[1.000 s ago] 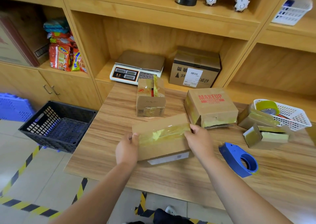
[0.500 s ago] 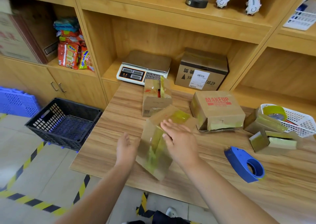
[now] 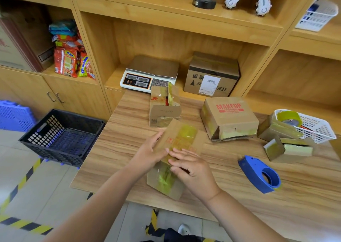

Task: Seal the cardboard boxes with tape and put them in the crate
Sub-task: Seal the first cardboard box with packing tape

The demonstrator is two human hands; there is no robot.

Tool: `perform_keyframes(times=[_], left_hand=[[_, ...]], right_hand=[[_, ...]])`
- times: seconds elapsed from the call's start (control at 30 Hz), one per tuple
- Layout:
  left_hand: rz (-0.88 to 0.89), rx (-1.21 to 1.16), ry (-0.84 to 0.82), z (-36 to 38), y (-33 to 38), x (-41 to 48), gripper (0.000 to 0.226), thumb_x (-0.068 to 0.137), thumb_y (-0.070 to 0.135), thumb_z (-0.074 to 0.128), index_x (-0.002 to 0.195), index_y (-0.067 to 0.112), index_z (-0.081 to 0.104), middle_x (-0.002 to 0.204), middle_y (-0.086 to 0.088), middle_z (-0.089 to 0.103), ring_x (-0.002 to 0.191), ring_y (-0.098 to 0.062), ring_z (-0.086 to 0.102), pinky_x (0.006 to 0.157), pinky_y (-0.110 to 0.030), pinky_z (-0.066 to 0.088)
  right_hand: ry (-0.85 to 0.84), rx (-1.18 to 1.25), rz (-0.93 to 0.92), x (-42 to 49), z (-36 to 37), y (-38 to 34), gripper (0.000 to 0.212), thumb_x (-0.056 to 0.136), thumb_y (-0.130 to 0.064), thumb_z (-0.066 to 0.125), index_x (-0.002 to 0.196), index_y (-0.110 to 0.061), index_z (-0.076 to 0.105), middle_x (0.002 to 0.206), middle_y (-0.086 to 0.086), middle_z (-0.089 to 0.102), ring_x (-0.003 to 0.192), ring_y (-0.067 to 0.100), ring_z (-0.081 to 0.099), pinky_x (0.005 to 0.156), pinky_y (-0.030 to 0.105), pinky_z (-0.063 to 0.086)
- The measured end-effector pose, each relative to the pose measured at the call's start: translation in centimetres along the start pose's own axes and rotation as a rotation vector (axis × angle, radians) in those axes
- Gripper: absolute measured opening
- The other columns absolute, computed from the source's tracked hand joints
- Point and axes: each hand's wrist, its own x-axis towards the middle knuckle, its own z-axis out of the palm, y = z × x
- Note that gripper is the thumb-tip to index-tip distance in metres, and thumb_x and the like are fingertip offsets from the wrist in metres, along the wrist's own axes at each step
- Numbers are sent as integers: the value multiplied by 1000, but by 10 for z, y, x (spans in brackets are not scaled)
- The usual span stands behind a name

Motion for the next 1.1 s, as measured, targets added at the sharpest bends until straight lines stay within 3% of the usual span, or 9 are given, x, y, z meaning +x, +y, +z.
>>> perform_keyframes(times=[0.07,0.13,0.2,0.27,0.37,0.5,0.6,0.87,1.1], left_hand=[[12,47,-46,-5,-1,-4,68,85,16,68,143,27,35,124,25,45,100,30,41,77,4,36],[13,119,-99,-11,4,-7,74,84,12,69,146,24,30,127,21,42,110,17,45,88,-5,39],[41,248,-122,-17,10,-8,78,83,14,70,147,23,27,124,25,37,121,-1,42,99,-18,36],[94,336,-150,-19,16,-7,82,81,16,72,148,22,25,123,28,32,128,-6,35,101,-18,28],[101,440,-214,-19,19,-3,98,74,25,77,150,24,16,133,23,24,128,1,22,102,-14,20],[80,478,-292,-20,12,-4,105,78,35,74,152,23,0,154,12,11,139,-3,12,114,-25,12],[129,587,-325,-20,7,-4,100,86,41,65,150,23,-11,159,6,-3,143,-6,2,117,-26,5],[217,955,-386,-21,21,17,122,73,61,69,143,33,-28,137,24,-42,133,1,-17,109,-27,-1],[211,1274,-594,-13,52,59,139,57,71,73,145,27,-26,150,0,-38,138,-14,-31,114,-35,-13]], right_hand=[[-19,69,107,-1,-4,2,16,82,-20,70,96,-15,76,117,-5,66,118,3,54,106,41,41],[-76,-30,209,3,-8,6,35,84,-38,67,118,-26,67,137,-17,46,133,-1,33,116,38,25],[-166,-227,285,8,-12,13,78,77,-64,60,144,-32,35,148,-23,13,140,-5,-1,117,32,1],[-238,-352,363,15,-14,17,114,65,-80,54,152,-26,4,149,-20,-11,135,-2,-26,112,27,-15],[-304,-493,380,19,-6,17,133,55,-93,39,148,-17,-19,153,-1,-27,134,13,-39,109,31,-25],[-271,-496,448,19,-1,18,140,47,-101,24,145,-16,-27,148,5,-37,129,17,-48,109,40,-26],[-242,-472,530,20,-5,21,138,50,-98,31,145,-16,-27,148,7,-39,128,19,-48,109,41,-25],[-257,-375,571,22,-8,25,140,53,-91,42,144,-11,-27,152,4,-34,133,16,-41,111,32,-19],[-239,-367,555,25,-10,29,138,54,-88,48,149,-8,-12,158,2,-12,142,19,-20,113,29,-9]])
